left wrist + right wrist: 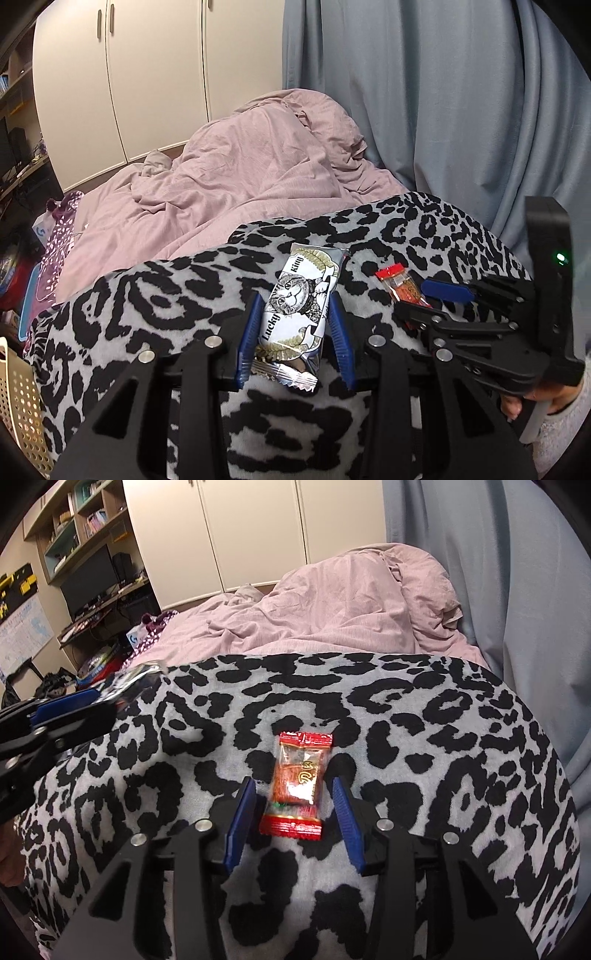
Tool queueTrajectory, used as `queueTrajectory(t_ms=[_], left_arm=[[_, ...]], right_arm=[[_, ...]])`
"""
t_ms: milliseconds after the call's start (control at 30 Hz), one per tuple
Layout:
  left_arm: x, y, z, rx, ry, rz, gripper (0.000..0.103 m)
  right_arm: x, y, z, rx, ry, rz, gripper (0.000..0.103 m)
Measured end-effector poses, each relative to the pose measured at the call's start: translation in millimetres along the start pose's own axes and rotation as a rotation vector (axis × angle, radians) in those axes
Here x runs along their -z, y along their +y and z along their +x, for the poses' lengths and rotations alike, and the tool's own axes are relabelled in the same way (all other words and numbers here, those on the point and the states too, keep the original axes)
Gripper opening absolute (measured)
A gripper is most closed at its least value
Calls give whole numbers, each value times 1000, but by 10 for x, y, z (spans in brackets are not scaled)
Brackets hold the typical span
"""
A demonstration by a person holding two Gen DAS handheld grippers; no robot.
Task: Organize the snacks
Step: 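Close the left gripper on the silver wrapper and lift both packs, then carry the silver wrapper into the basket and open the left gripper while the right carries the red pack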
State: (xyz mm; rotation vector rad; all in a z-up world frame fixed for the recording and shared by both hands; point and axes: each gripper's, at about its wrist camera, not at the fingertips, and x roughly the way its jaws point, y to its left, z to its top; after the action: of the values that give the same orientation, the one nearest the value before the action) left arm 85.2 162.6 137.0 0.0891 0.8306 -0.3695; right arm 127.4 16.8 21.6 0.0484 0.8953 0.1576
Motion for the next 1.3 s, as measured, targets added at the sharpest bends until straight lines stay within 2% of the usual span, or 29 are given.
queueTrajectory(t_ms=[167,200,300,533,800,1300], left_arm=[[55,60,-42,4,-5,-16,38],[66,74,-52,5,-7,-19,38],[101,107,-85,2,-12,-30,38],[190,174,-249,-41,-44,-50,38],[279,282,-486,-90,-83,-88,38],[631,859,-1043,-283,-145,-205,38]], right_arm=[[-47,85,69,45,11,-46,41],[-57,90,76,55,11,-49,34],[-63,72,75,69,6,-44,28],[-25,22,-99,53,-41,-11,27],[5,173,-331,19,-83,-26,27],[62,778,-577,-42,-129,-107,27]])
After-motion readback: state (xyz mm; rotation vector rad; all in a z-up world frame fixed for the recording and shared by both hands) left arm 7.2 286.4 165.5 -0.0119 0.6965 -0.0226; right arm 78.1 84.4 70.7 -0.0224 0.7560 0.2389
